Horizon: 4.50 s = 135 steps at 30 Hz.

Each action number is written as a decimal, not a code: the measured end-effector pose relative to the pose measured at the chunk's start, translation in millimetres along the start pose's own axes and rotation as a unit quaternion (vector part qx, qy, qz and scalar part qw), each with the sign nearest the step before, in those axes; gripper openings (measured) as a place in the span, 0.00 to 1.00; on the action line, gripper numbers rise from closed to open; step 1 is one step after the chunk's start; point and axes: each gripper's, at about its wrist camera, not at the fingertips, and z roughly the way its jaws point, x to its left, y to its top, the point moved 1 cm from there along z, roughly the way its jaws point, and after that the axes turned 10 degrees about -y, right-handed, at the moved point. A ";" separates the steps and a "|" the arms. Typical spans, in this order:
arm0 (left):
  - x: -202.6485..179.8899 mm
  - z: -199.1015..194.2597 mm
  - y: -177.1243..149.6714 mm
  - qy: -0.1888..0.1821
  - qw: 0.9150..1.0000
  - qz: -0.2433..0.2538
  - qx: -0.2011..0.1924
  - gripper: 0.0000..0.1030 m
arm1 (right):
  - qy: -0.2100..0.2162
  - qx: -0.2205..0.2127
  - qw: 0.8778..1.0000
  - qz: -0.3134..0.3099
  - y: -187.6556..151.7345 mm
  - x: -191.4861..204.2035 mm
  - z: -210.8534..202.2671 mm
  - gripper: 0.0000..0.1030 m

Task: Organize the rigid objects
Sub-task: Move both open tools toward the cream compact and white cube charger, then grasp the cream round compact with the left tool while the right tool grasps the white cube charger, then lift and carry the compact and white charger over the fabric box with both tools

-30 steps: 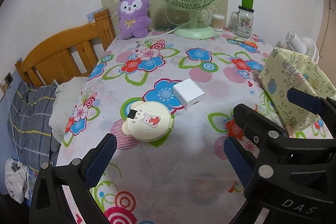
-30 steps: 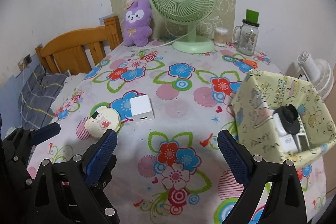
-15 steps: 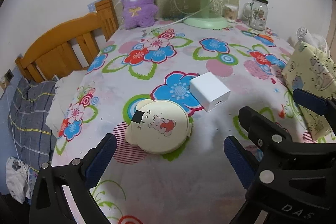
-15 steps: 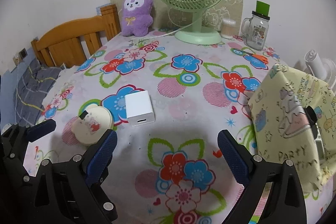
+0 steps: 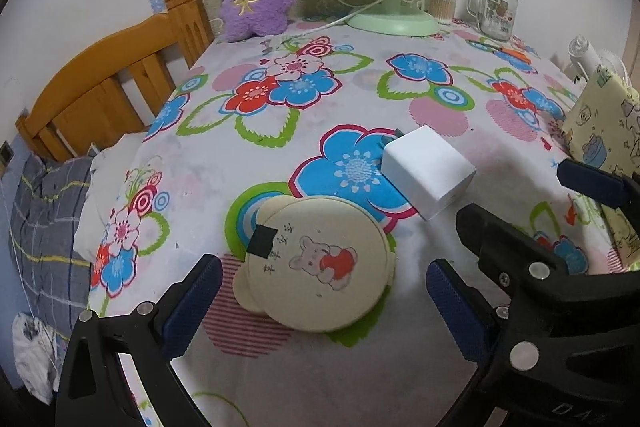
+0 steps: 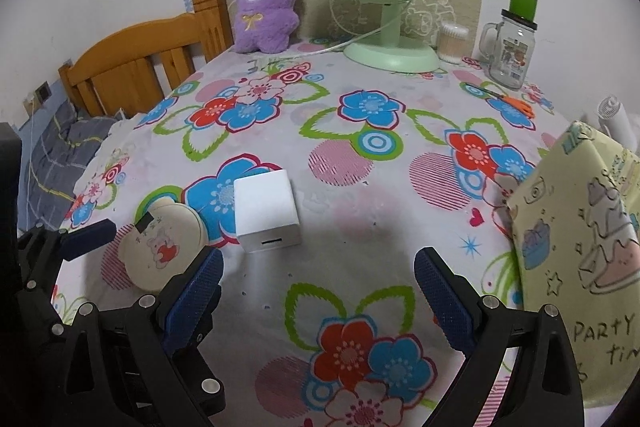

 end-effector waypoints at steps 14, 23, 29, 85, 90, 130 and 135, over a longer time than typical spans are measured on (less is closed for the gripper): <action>14.9 9.8 2.2 -0.054 0.999 0.002 0.004 1.00 | 0.019 0.017 1.000 -0.005 6.2 8.4 17.0 0.95; 8.8 5.4 1.4 -0.078 0.997 0.020 -0.005 0.79 | 0.014 0.033 0.999 0.001 7.5 10.5 24.8 0.95; 7.7 6.7 4.1 -0.072 0.997 0.015 -0.002 0.79 | 0.007 0.038 0.999 -0.006 13.6 16.7 31.3 0.95; -26.1 -36.4 -25.5 -0.045 0.999 -0.001 0.004 0.78 | 0.012 0.038 0.999 -0.028 -19.0 8.9 -28.8 0.42; -35.4 -49.1 -29.2 -0.046 0.999 -0.001 -0.004 0.78 | 0.009 0.031 0.999 -0.025 -23.3 1.0 -43.7 0.42; -134.9 -161.0 -9.6 -0.034 0.994 0.037 -0.100 0.78 | 0.006 -0.058 0.998 0.037 -21.6 -96.1 -176.4 0.42; -149.0 -165.7 -3.1 -0.037 0.992 0.044 -0.108 0.78 | 0.002 -0.067 0.997 0.046 -20.1 -112.7 -184.6 0.42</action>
